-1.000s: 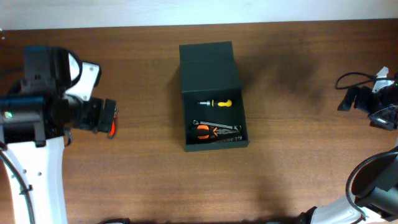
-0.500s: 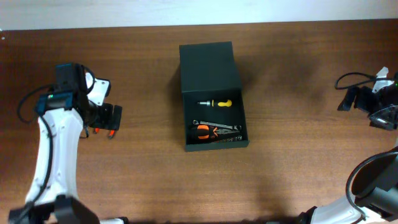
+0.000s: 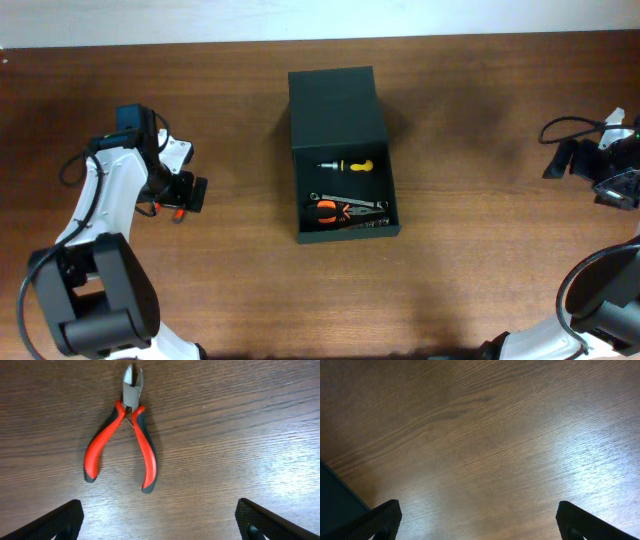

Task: Pack container
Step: 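Lower the left gripper onto the red-handled pliers and grasp them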

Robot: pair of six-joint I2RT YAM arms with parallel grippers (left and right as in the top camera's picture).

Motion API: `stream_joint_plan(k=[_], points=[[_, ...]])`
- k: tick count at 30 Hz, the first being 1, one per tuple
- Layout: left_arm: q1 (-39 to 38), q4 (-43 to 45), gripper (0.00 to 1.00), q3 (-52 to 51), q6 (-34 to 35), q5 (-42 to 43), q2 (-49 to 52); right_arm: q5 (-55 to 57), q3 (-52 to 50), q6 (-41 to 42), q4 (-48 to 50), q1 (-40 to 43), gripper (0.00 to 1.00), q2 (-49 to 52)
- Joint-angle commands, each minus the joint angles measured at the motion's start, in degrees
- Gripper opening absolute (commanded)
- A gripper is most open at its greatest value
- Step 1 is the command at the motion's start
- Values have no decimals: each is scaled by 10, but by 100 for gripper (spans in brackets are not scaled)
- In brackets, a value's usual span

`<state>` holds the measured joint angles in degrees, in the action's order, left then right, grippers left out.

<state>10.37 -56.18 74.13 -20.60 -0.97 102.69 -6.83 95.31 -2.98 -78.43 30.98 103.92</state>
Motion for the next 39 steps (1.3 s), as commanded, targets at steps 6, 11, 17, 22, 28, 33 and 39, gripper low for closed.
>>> stream_joint_plan(k=[6, 11, 17, 22, 28, 33, 39], points=[[3, 19, 100, -3, -9, 9, 45, -2, -2, 2, -6, -3, 99, -3], [3, 20, 100, -4, -9, 12, 71, -2, -2, 0, -6, -3, 99, -3], [3, 28, 100, -8, -9, 16, 96, -2, -2, 0, -7, -3, 99, -3], [1, 30, 100, -10, -9, 18, 110, -2, -2, 0, -10, -3, 99, -3], [1, 37, 97, -11, -9, 18, 110, -2, -2, 0, -17, -3, 99, -3], [1, 63, 96, -32, -9, 16, 110, -3, -2, 0, -22, -3, 99, -3], [1, 63, 82, -37, -9, 16, 110, -4, -2, 1, -32, -3, 98, -3]])
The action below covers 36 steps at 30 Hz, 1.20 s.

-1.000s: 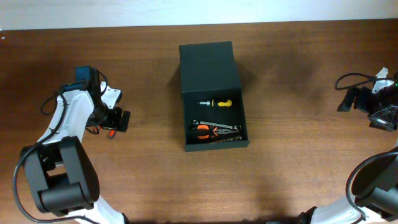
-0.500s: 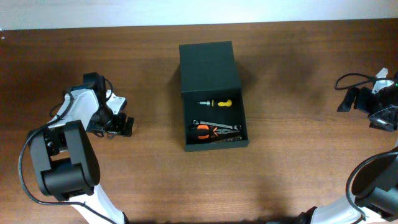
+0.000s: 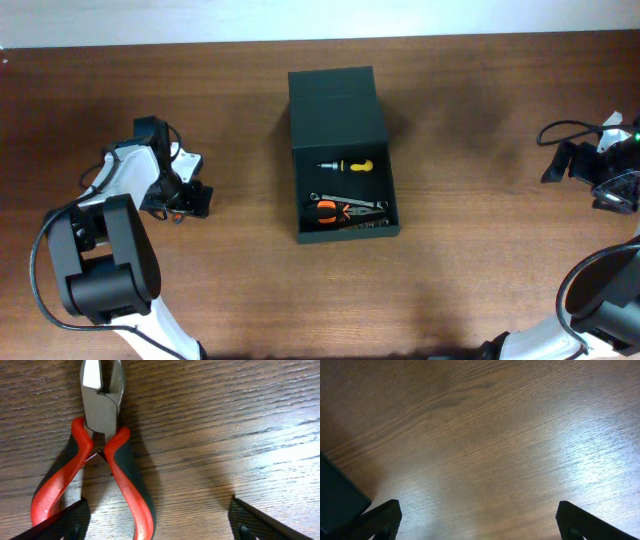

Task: Pack container
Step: 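Lower the left gripper onto the red-handled pliers and grasp them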

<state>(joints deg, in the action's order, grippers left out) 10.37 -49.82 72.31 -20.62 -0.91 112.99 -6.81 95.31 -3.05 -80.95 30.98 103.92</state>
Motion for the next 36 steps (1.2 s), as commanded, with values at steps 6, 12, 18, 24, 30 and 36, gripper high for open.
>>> stream_joint_plan(k=[6, 12, 18, 24, 30, 36], points=[[1, -1, 72, -19, -9, 16, 7, -5, -2, 2, -12, -3, 99, -3], [1, -2, 48, -19, -9, 16, 7, -5, -2, 2, -13, -3, 99, -3], [1, -1, 30, -19, 4, 16, 7, -23, -2, 1, -13, -3, 99, -3], [1, -3, 13, -19, 5, 16, 7, -23, -2, 2, -11, -3, 99, -3], [1, -3, 2, -19, 20, 16, 7, -23, -2, 2, -10, -3, 98, -3], [-2, -58, 2, 26, 30, 88, -10, -22, -2, 1, -8, -3, 99, -3]])
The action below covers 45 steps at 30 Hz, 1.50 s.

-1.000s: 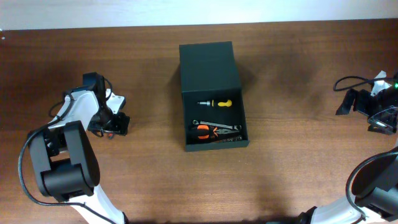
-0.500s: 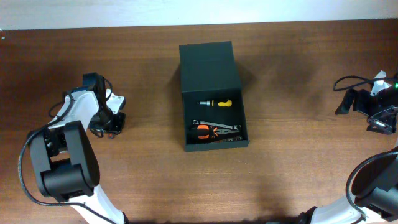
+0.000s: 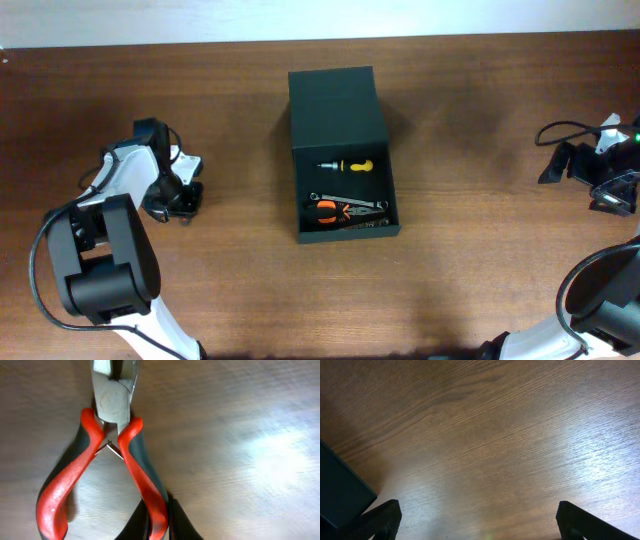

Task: Pack container
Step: 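Lower the left gripper onto the red-handled pliers and grasp them, then carry the red pliers into the box and release them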

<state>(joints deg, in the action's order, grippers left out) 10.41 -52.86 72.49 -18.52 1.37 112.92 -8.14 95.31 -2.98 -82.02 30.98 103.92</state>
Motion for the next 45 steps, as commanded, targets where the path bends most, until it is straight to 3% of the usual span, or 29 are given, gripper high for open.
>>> stream_joint_plan(k=[1, 9, 14, 20, 24, 45], points=[[-7, -45, 2, 41, 9, 75, -18, -9, -2, 1, 2, -3, 99, -3], [-87, -124, 2, 202, 3, 53, -116, -9, -2, 0, 7, -3, 99, -3], [-216, -136, 2, 292, -105, 52, -152, 0, -2, -7, 10, -2, 99, -3], [-378, -108, 2, 301, -234, 52, -139, 0, -2, -10, 17, -2, 99, -3], [-432, -96, 2, 301, -246, 49, -109, -1, -2, -10, 17, -2, 99, -3], [-448, -110, 2, 299, -247, 55, 120, -1, -2, -10, 17, -2, 99, -3]])
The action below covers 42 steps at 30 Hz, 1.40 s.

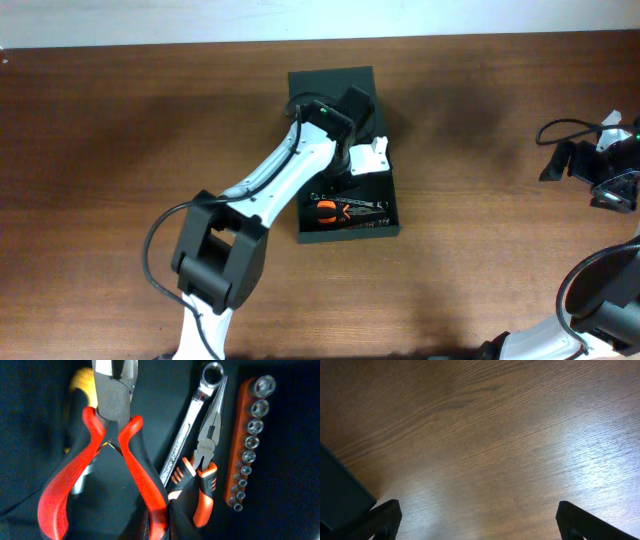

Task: Pack container
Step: 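Carry the red pliers into the box and release them, then move both grippers to the raised lid edges of the box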

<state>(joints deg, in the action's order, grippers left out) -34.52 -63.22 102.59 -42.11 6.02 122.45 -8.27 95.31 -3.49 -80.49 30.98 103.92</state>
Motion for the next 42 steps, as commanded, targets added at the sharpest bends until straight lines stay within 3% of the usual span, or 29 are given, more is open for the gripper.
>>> stream_joint_plan(k=[1, 7, 8, 9, 10, 12, 15, 21, 27, 28, 33, 35, 36, 37, 38, 39, 42], points=[[2, -8, 2, -3, -11, 9, 32, 1, -2, -5, 2, -2, 99, -3], [2, -9, 2, -11, -8, 19, 56, 1, -2, -5, 2, -2, 99, -3], [2, -9, 8, -11, -8, 19, 56, 0, -2, -5, 2, -2, 99, -3], [2, -9, 25, -11, -8, 19, 56, 0, -2, -5, 2, -2, 99, -3], [3, -9, 37, -11, -8, 19, 56, 0, -2, -5, 2, -2, 99, -3], [3, -12, 37, -11, -8, 18, 56, -2, -2, -5, 2, -2, 99, -3], [4, -22, 56, -8, -8, 17, 55, -2, -2, -5, 2, -2, 99, -3], [10, -52, 57, 43, 11, -12, 27, -30, -2, -5, 2, -2, 99, -3], [44, -79, 87, 104, 72, -49, -62, -68, -2, -5, 5, -2, 100, -3], [53, -80, 87, 108, 84, -49, -78, -68, -2, -5, 4, -2, 95, -3], [130, -78, 84, 111, 130, -16, -164, -160, 0, -5, -24, -13, 44, -3], [172, -73, 70, 111, 130, 50, -181, -181, 0, -5, -32, -30, 30, -3], [189, -71, 57, 111, 130, 81, -183, -183, 0, -5, -34, -45, 24, -3], [218, -71, 43, 111, 135, 128, -183, -183, 0, -5, -34, -61, 12, -3], [250, -69, 39, 110, 145, 175, -179, -183, 0, -5, -33, -89, 4, -3], [267, -68, 36, 110, 147, 201, -177, -184, 0, -5, -32, -103, 4, -3], [319, -51, 8, 110, 167, 265, -166, -209, 2, -5, -16, -163, 4, -3]])
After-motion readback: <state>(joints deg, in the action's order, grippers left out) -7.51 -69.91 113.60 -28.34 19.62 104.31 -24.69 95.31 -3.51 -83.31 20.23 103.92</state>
